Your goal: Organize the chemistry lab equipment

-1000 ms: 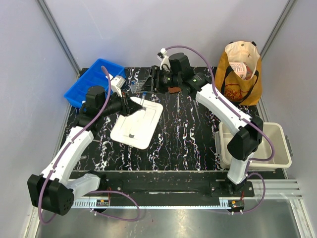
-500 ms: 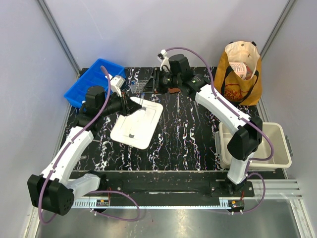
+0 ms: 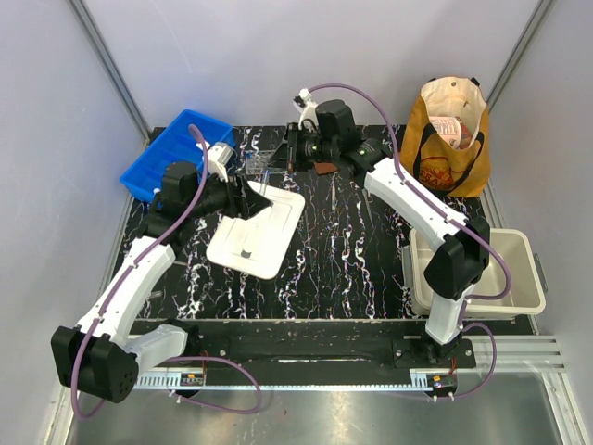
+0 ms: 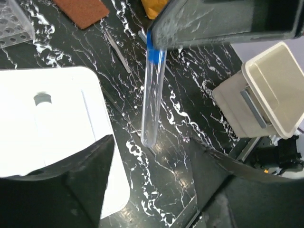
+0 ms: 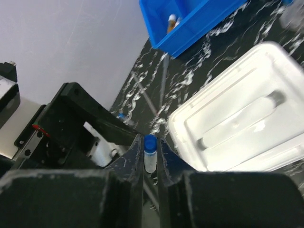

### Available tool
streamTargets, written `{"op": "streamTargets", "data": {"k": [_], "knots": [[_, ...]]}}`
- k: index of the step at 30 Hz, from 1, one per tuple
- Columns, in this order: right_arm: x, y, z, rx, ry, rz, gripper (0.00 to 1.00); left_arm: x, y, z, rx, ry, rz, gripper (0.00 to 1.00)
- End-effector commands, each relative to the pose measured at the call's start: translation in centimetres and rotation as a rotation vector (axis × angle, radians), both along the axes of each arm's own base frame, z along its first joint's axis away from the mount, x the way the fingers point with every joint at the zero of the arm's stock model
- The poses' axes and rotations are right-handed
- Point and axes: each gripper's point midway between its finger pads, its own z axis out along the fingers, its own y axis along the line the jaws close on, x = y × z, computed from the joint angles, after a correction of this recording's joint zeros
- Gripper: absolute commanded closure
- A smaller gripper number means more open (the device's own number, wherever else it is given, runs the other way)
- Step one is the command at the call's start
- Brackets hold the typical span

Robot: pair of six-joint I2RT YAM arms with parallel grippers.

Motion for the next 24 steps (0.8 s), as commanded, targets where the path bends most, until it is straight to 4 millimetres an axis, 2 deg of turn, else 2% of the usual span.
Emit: {"op": "streamTargets", "data": {"k": [1,4,6,9,12,15,16,18,24], "knots": [[4.5,-0.5,3.2,-0.046,-0.307,-0.099,0.88,0.9,1.7,0.9,0.052,-0.020,0.120,0.23],[8.2,-1.2,3.2,-0.109,-0.422,-0.204,0.88,1.2,4.0,-0.4,0.119,0.014,0.250,0.13],[10.5,-1.1,3.1,-0.132,-0.503,-0.248,0.87,1.6,6.8,-1.0,0.170,0.030,0.421,0.06],[13.3,-0.4,2.5,-0.152,-0.615,-0.291,0.87,1.3,11.7,-2.6,0.289,0.083,0.676,0.01],[15.3,0.8,2.8,-0.139,-0.754,-0.288,0.85,0.3,14.6,-3.1,0.360,0.100,0.815,0.01],[17.2,1.8,1.0,-0.157,-0.835,-0.283,0.83,-0.4,16.1,-3.1,0.359,0.096,0.903,0.01],[17.9,1.8,0.5,-0.164,-0.846,-0.298,0.83,-0.5,16.1,-2.9,0.343,0.090,0.906,0.01],[19.2,2.5,-1.8,-0.212,-0.868,-0.285,0.83,-0.6,15.7,-2.5,0.317,0.067,0.887,0.01],[21.6,3.6,-5.6,-0.250,-0.877,-0.268,0.83,-0.7,15.7,-2.4,0.299,0.054,0.890,0.01]]}}
